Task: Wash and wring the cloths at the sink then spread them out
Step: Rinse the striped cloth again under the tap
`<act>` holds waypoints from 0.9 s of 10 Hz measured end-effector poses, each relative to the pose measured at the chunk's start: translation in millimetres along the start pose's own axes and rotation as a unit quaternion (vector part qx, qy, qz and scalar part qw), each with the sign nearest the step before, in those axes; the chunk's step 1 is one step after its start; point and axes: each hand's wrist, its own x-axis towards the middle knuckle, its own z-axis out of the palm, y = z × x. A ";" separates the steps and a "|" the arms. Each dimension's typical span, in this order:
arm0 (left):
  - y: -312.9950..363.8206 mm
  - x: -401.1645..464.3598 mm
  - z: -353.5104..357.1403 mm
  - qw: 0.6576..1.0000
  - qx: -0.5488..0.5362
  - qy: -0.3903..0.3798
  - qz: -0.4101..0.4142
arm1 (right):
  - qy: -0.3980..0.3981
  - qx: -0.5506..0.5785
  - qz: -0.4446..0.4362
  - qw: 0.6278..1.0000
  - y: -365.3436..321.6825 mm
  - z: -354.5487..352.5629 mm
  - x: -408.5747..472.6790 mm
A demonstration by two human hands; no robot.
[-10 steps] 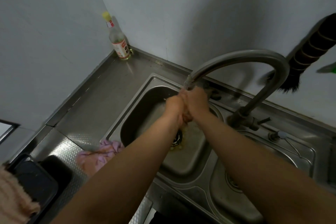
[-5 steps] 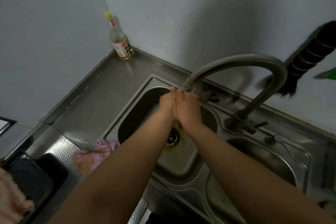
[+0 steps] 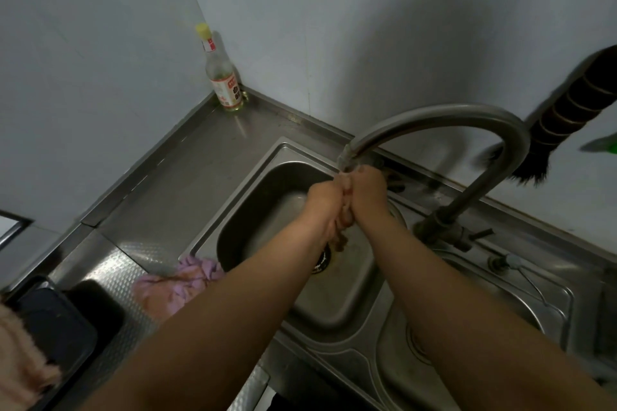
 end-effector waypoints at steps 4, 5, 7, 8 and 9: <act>10.0 27.1 -15.3 0.996 -0.009 -0.054 0.073 | 0.018 -0.144 -0.093 0.985 -11.2 20.0 -28.3; 5.5 23.6 -21.6 0.992 0.018 -0.118 0.048 | 0.034 -0.146 -0.091 0.984 -6.6 18.2 -30.0; -4.0 12.5 -63.2 0.935 0.156 -0.311 -0.063 | -0.022 0.004 -0.001 1.000 8.5 -12.5 2.2; -0.9 19.8 -86.6 0.925 0.185 -0.327 -0.052 | -0.129 0.164 0.094 0.974 13.7 -29.2 5.8; 1.7 34.3 -102.3 0.942 0.066 -0.327 -0.024 | -0.295 0.344 0.125 0.883 20.4 -49.9 3.8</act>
